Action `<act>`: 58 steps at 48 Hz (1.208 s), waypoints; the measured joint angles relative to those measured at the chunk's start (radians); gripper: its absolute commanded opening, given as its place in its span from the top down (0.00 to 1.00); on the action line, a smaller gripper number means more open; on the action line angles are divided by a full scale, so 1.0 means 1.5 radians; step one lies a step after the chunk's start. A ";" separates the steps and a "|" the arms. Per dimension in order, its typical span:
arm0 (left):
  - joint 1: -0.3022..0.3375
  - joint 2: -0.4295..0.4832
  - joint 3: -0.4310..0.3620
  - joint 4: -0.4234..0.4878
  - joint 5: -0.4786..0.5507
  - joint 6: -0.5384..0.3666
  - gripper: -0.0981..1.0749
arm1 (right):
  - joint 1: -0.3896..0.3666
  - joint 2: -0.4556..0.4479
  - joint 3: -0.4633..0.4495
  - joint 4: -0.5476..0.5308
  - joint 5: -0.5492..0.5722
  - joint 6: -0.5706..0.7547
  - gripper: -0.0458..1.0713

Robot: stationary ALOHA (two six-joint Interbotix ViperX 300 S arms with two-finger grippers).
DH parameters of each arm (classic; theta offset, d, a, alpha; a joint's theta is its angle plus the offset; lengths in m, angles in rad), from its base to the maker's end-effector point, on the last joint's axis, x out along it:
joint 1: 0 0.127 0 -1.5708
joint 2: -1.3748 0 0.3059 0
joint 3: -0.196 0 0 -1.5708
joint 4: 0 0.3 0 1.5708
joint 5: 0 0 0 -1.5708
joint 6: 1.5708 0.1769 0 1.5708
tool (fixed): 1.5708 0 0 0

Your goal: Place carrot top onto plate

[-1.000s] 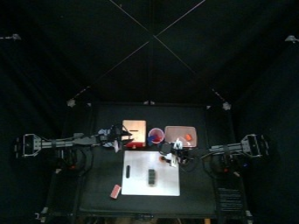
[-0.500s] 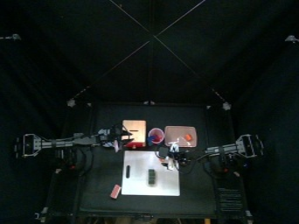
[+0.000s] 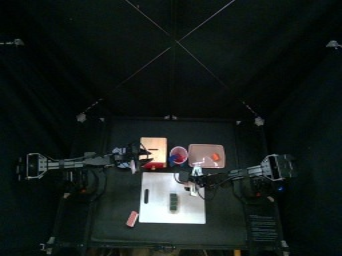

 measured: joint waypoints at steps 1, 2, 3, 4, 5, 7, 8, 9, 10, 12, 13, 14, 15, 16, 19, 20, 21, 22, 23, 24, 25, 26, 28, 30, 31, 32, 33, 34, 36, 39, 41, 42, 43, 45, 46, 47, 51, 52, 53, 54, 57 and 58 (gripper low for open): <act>0.000 0.000 0.000 0.000 0.000 0.000 0.27 | -0.001 0.000 0.000 0.000 -0.001 0.000 0.33; 0.000 -0.001 0.000 0.000 0.000 0.000 0.27 | -0.002 0.000 0.000 0.000 0.000 0.000 0.34; 0.000 -0.001 0.000 0.001 0.000 0.000 0.27 | -0.003 -0.001 0.000 0.000 0.000 0.000 0.36; 0.000 -0.001 0.000 0.000 0.000 0.000 0.27 | -0.004 -0.001 0.000 0.000 -0.001 0.000 0.37; 0.000 -0.001 0.000 0.000 -0.001 0.000 0.27 | -0.005 -0.002 0.000 0.000 0.000 0.000 0.38; 0.000 -0.001 0.000 0.000 0.000 0.000 0.27 | -0.008 -0.003 0.000 0.000 0.000 0.000 0.41; 0.000 0.000 0.000 0.000 0.000 0.000 0.27 | -0.008 -0.004 0.000 0.001 0.000 0.000 0.41; 0.000 -0.001 -0.001 0.000 -0.001 0.000 0.27 | -0.011 -0.007 0.001 0.000 0.000 0.000 0.42; 0.000 -0.001 0.000 0.000 -0.001 0.000 0.27 | -0.013 -0.010 0.002 0.000 0.000 0.000 0.42; 0.000 -0.001 0.000 0.000 -0.001 0.000 0.27 | -0.017 -0.017 0.004 0.000 0.001 0.000 0.42; 0.000 0.000 0.000 0.000 -0.001 0.000 0.27 | -0.018 -0.021 0.005 0.000 0.001 0.000 0.42; 0.000 0.000 0.000 0.000 0.000 0.000 0.27 | -0.020 -0.026 0.006 0.000 0.002 0.000 0.42; 0.000 -0.001 0.000 0.000 -0.001 0.000 0.27 | -0.024 -0.031 0.008 0.000 0.003 0.000 0.42; 0.000 0.000 0.000 0.000 0.000 0.000 0.27 | -0.025 -0.038 0.010 0.000 0.005 0.000 0.42; 0.000 -0.001 0.000 0.000 -0.001 0.000 0.27 | -0.031 -0.058 0.018 0.000 0.017 0.000 0.42; 0.000 -0.001 0.000 0.000 0.000 0.000 0.27 | -0.032 -0.065 0.020 0.000 0.022 0.000 0.42; 0.000 0.000 -0.001 0.000 -0.001 0.000 0.27 | -0.035 -0.074 0.025 0.000 0.027 0.000 0.42; 0.000 0.000 0.000 0.000 0.000 0.000 0.27 | -0.038 -0.082 0.029 0.000 0.033 -0.001 0.42; 0.000 -0.001 0.000 0.000 0.000 0.000 0.27 | -0.041 -0.090 0.034 0.000 0.039 -0.003 0.42; 0.000 -0.001 0.000 0.000 -0.001 0.000 0.27 | -0.046 -0.100 0.039 0.000 0.044 -0.001 0.42; 0.000 -0.001 0.000 0.000 -0.001 0.000 0.27 | -0.051 -0.110 0.044 0.000 0.051 -0.001 0.42; 0.000 -0.001 0.000 0.000 -0.001 0.000 0.27 | -0.058 -0.120 0.048 0.000 0.054 0.000 0.42; 0.000 -0.001 0.000 0.000 -0.001 0.000 0.27 | -0.071 -0.136 0.057 0.000 0.059 0.000 0.42; 0.000 -0.001 0.000 0.001 -0.002 0.000 0.27 | -0.086 -0.150 0.066 0.000 0.060 0.000 0.42; 0.000 -0.001 0.000 0.000 -0.003 0.000 0.27 | -0.095 -0.157 0.072 -0.001 0.060 0.000 0.42; 0.000 0.000 0.000 0.000 -0.004 0.000 0.27 | -0.103 -0.165 0.076 -0.001 0.060 0.000 0.42; 0.000 -0.001 0.000 0.000 -0.005 0.001 0.27 | -0.110 -0.170 0.080 -0.001 0.060 0.000 0.42; 0.000 -0.001 0.000 0.000 -0.006 0.001 0.27 | -0.119 -0.175 0.084 -0.002 0.059 0.001 0.42; 0.000 -0.001 0.000 0.000 -0.009 0.001 0.27 | -0.137 -0.184 0.093 -0.006 0.056 0.002 0.42; 0.000 -0.001 0.000 0.000 -0.013 0.001 0.27 | -0.162 -0.190 0.104 -0.016 0.051 0.002 0.42; 0.000 -0.001 0.000 0.000 -0.014 0.001 0.27 | -0.180 -0.193 0.111 -0.026 0.045 0.002 0.42; 0.000 -0.001 0.000 0.000 -0.014 0.001 0.27 | -0.190 -0.194 0.116 -0.030 0.041 0.002 0.42; 0.000 0.000 0.000 0.000 -0.014 0.001 0.27 | -0.199 -0.194 0.119 -0.033 0.037 0.002 0.42; 0.000 0.000 0.000 0.000 -0.014 0.001 0.27 | -0.219 -0.195 0.124 -0.039 0.025 0.002 0.42; 0.000 -0.001 0.000 0.000 -0.015 0.001 0.27 | -0.227 -0.195 0.127 -0.041 0.019 0.002 0.42; 0.000 0.000 0.000 0.000 -0.014 0.001 0.27 | -0.235 -0.195 0.129 -0.043 0.014 0.002 0.42; 0.000 -0.001 0.000 0.000 -0.015 0.001 0.27 | -0.277 -0.190 0.136 -0.045 -0.013 -0.001 0.41; 0.000 -0.001 0.000 0.000 -0.015 0.001 0.27 | -0.285 -0.188 0.138 -0.044 -0.019 -0.001 0.41; 0.000 0.000 0.000 0.000 -0.015 0.001 0.27 | -0.295 -0.186 0.141 -0.045 -0.027 0.000 0.41; 0.000 -0.001 0.000 0.000 -0.015 0.001 0.27 | -0.301 -0.184 0.142 -0.045 -0.032 0.003 0.41; 0.000 0.000 0.000 0.000 -0.015 0.001 0.27 | -0.320 -0.178 0.148 -0.045 -0.045 0.001 0.40; 0.000 -0.001 0.000 0.000 -0.015 0.000 0.27 | -0.324 -0.176 0.150 -0.045 -0.048 0.002 0.39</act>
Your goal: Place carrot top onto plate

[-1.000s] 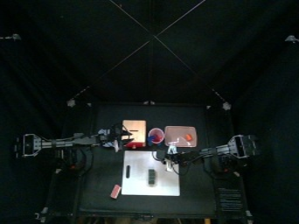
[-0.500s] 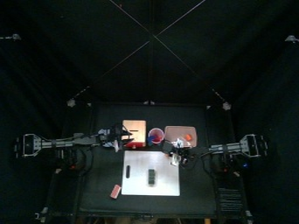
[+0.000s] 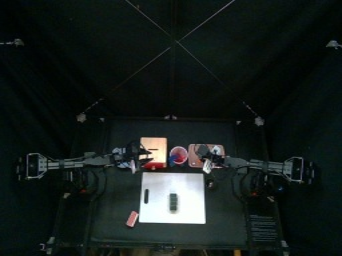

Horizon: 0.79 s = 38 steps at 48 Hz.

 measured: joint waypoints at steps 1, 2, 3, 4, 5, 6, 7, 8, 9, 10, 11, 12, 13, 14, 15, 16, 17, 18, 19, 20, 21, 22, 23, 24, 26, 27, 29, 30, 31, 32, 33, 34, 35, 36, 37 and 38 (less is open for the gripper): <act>0.000 0.000 0.000 0.000 0.000 0.001 0.27 | -0.004 0.002 0.003 0.000 -0.005 0.000 0.38; 0.000 0.000 0.000 0.000 0.000 0.001 0.27 | -0.006 0.004 0.005 0.001 -0.008 -0.001 0.37; 0.000 0.000 0.000 0.001 0.000 0.001 0.27 | -0.009 0.006 0.007 0.001 -0.010 -0.001 0.36; 0.000 0.000 0.000 0.000 0.000 0.001 0.27 | -0.010 0.008 0.009 0.001 -0.013 -0.001 0.35; 0.000 0.000 -0.001 0.000 0.000 0.001 0.27 | -0.011 0.009 0.011 0.001 -0.015 -0.001 0.34; 0.000 0.000 0.000 0.000 0.000 0.001 0.27 | -0.012 0.010 0.012 0.002 -0.017 0.000 0.33; 0.000 0.000 0.000 0.000 0.000 0.002 0.27 | -0.013 0.012 0.014 0.003 -0.020 -0.001 0.31; 0.000 0.000 0.000 0.001 0.000 0.002 0.27 | -0.012 0.013 0.014 0.005 -0.022 -0.001 0.30; 0.000 0.000 0.000 0.000 0.000 0.002 0.27 | -0.013 0.013 0.015 0.007 -0.024 -0.001 0.29; 0.000 0.000 0.000 0.000 0.000 0.002 0.27 | -0.013 0.013 0.015 0.009 -0.026 0.000 0.27; 0.000 0.000 0.000 0.001 0.000 0.002 0.27 | -0.013 0.013 0.016 0.010 -0.028 0.000 0.26; 0.000 0.001 0.000 0.000 0.000 0.002 0.27 | -0.013 0.013 0.016 0.012 -0.028 0.000 0.24; 0.000 0.001 0.000 0.000 0.000 0.002 0.27 | -0.013 0.014 0.016 0.014 -0.028 -0.001 0.23; 0.000 0.000 0.000 0.000 0.000 0.001 0.27 | -0.013 0.014 0.016 0.015 -0.029 -0.001 0.22; 0.000 0.000 0.000 0.001 0.000 0.002 0.27 | -0.013 0.013 0.016 0.016 -0.029 0.000 0.20; 0.000 0.000 0.000 0.000 0.000 0.002 0.27 | -0.013 0.013 0.016 0.016 -0.029 0.000 0.18; 0.000 0.000 0.000 0.000 0.000 0.001 0.27 | -0.013 0.013 0.016 0.016 -0.029 0.000 0.17; 0.000 0.000 0.000 0.000 0.000 0.002 0.27 | -0.013 0.014 0.016 0.017 -0.029 0.000 0.16; 0.000 0.000 0.000 0.000 0.000 0.001 0.27 | -0.012 0.013 0.016 0.017 -0.028 -0.001 0.15; 0.000 0.000 0.000 0.000 0.000 0.002 0.27 | -0.012 0.014 0.016 0.017 -0.029 0.000 0.14; 0.000 0.000 0.000 0.000 0.000 0.001 0.27 | -0.013 0.013 0.016 0.017 -0.029 0.000 0.13; 0.000 0.000 0.000 0.000 0.000 0.002 0.27 | -0.012 0.014 0.016 0.017 -0.029 0.000 0.12; 0.000 0.000 0.000 0.000 0.000 0.002 0.27 | -0.013 0.013 0.016 0.017 -0.029 -0.001 0.11; 0.000 0.000 0.000 0.000 0.000 0.002 0.27 | -0.013 0.013 0.016 0.017 -0.029 -0.001 0.10; 0.000 0.000 0.000 0.000 0.000 0.001 0.27 | -0.012 0.013 0.016 0.017 -0.029 0.000 0.09; 0.000 0.000 0.001 0.000 0.000 0.002 0.27 | -0.013 0.013 0.016 0.017 -0.029 0.000 0.08; 0.000 0.001 0.001 0.000 0.000 0.001 0.27 | -0.013 0.010 0.016 0.020 -0.030 0.000 0.07; 0.000 0.000 0.001 0.000 0.000 0.001 0.27 | -0.013 0.009 0.016 0.021 -0.031 0.001 0.07; 0.000 0.000 0.001 0.000 0.000 0.002 0.27 | -0.013 0.006 0.016 0.025 -0.033 0.000 0.07; 0.000 0.001 0.001 0.000 0.000 0.001 0.27 | -0.013 0.004 0.016 0.027 -0.034 0.000 0.07; -0.001 0.001 0.001 0.000 0.000 0.002 0.27 | -0.013 0.001 0.016 0.031 -0.036 0.000 0.07; 0.000 0.001 0.001 0.000 0.000 0.001 0.27 | -0.013 -0.002 0.016 0.033 -0.038 0.000 0.07; 0.000 0.001 0.001 0.000 0.000 0.001 0.27 | -0.013 -0.005 0.015 0.035 -0.040 0.000 0.07; 0.000 0.000 0.001 0.000 0.000 0.001 0.27 | -0.013 -0.009 0.015 0.038 -0.042 0.000 0.07; 0.000 0.001 0.001 0.000 0.000 0.001 0.27 | -0.013 -0.013 0.015 0.039 -0.043 0.000 0.07; 0.000 0.000 0.001 0.000 0.000 0.001 0.27 | -0.013 -0.016 0.015 0.040 -0.045 0.000 0.07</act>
